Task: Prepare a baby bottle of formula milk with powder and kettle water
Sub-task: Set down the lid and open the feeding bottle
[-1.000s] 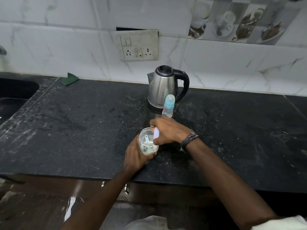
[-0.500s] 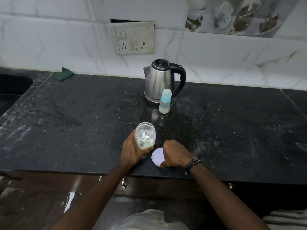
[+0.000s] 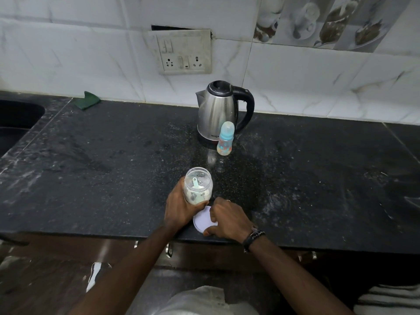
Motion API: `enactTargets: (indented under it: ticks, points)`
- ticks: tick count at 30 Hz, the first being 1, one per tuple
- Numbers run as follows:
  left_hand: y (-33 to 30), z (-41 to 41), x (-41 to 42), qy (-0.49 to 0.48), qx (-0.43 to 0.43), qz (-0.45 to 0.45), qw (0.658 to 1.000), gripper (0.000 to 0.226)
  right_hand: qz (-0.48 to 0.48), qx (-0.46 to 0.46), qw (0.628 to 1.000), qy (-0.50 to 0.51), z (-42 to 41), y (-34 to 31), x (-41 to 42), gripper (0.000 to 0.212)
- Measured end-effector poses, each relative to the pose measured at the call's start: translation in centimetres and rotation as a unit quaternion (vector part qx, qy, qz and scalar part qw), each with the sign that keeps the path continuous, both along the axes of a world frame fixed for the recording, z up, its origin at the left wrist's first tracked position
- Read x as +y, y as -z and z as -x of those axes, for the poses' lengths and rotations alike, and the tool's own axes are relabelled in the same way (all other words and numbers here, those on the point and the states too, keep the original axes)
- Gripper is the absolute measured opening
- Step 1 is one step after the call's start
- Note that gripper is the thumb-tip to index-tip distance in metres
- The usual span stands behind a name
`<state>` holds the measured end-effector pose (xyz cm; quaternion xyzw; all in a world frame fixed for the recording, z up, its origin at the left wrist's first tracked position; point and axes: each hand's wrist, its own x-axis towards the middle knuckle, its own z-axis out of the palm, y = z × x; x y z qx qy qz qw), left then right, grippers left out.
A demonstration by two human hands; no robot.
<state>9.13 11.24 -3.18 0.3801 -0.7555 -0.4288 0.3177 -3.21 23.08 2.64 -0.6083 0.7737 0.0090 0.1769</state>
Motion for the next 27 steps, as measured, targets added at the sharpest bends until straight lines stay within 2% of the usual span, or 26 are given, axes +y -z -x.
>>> enactTargets:
  ticks: [6, 9, 13, 16, 22, 27]
  points:
    - [0.3, 0.1, -0.1, -0.002, -0.010, 0.000, 1.000, 0.081, 0.071, -0.008, 0.993, 0.089, 3.4, -2.2, -1.6, 0.041]
    - [0.3, 0.1, -0.1, -0.001, -0.016, -0.001, 1.000, 0.079, 0.123, -0.021, 0.978, 0.168, 6.3, -4.5, -3.8, 0.035]
    - [0.3, 0.1, -0.2, 0.007, -0.020, -0.012, 1.000, 0.083, 0.212, -0.006, 0.951, 0.224, 10.3, -6.6, -8.0, 0.040]
    - [0.2, 0.1, -0.1, 0.008, -0.020, -0.015, 1.000, 0.083, 0.207, 0.021, 0.953, 0.221, 12.9, -7.5, -11.2, 0.047]
    - [0.4, 0.0, -0.2, 0.006, -0.030, -0.017, 0.999, 0.086, 0.095, 0.070, 0.984, 0.134, 15.5, -7.2, -14.6, 0.057]
    - [0.4, -0.1, -0.3, 0.000, -0.038, -0.023, 0.999, 0.086, 0.092, 0.074, 0.989, 0.090, 15.5, -6.0, -15.3, 0.069]
